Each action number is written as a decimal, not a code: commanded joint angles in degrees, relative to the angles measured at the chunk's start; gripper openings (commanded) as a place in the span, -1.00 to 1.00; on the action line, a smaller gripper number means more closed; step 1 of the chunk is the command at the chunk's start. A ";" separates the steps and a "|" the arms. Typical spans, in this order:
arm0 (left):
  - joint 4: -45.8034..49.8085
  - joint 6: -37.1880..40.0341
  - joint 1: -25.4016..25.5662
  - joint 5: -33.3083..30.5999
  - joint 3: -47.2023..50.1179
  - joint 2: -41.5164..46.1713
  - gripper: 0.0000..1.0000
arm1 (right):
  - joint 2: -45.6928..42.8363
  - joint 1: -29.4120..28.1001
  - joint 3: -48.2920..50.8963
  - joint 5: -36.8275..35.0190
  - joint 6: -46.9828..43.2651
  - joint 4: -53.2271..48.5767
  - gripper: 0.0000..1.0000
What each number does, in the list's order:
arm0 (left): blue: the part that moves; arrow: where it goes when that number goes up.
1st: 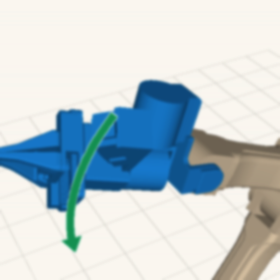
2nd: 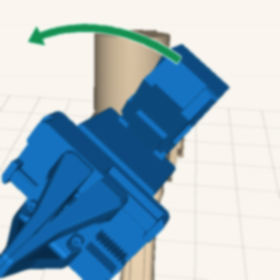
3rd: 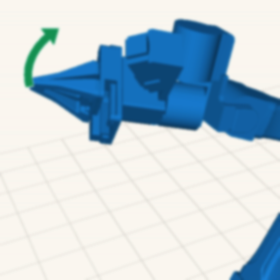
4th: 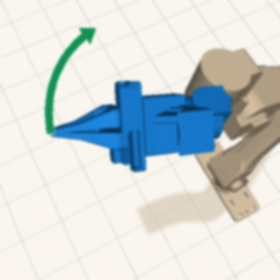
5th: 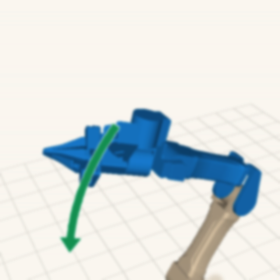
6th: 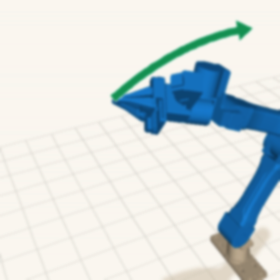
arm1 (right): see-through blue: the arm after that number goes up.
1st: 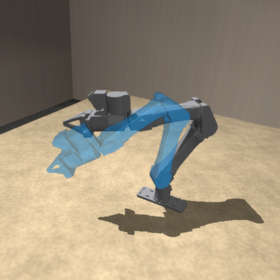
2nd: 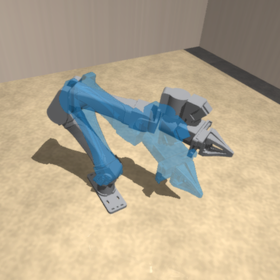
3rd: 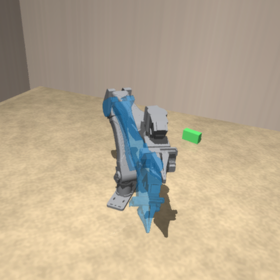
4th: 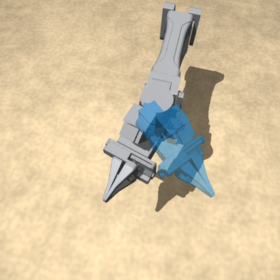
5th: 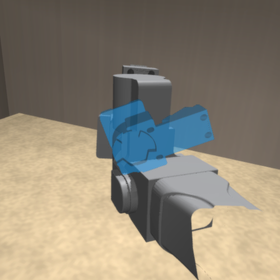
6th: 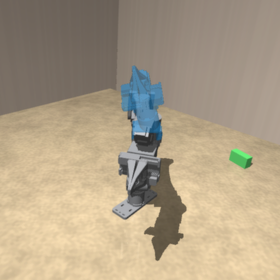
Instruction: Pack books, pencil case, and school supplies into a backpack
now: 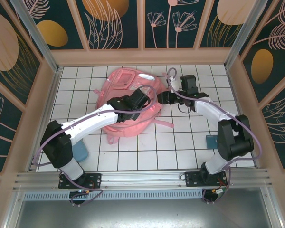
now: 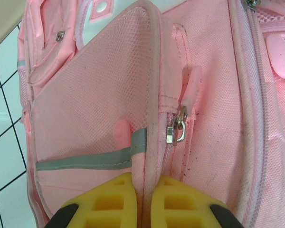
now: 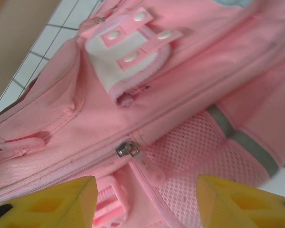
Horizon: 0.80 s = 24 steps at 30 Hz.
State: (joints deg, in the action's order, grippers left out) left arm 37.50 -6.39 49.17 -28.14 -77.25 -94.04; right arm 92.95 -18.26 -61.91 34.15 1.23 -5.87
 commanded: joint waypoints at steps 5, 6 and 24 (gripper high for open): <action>-5.88 0.50 0.04 -4.07 0.26 3.93 -1.00 | 8.35 -1.02 -6.55 6.72 -7.97 -4.30 0.02; -5.92 0.50 0.04 -4.12 0.26 3.93 -1.00 | 9.11 -0.99 -6.88 7.52 -8.59 -4.41 -0.02; -6.47 -0.22 0.04 -2.72 0.61 2.72 -1.00 | 11.79 -1.00 -8.94 7.02 -15.05 -5.87 -0.75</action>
State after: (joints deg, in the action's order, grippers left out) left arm 35.62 -6.22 49.17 -28.58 -76.16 -93.62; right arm 107.50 -18.87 -70.11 42.72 -12.29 -11.53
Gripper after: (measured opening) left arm 0.097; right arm 0.143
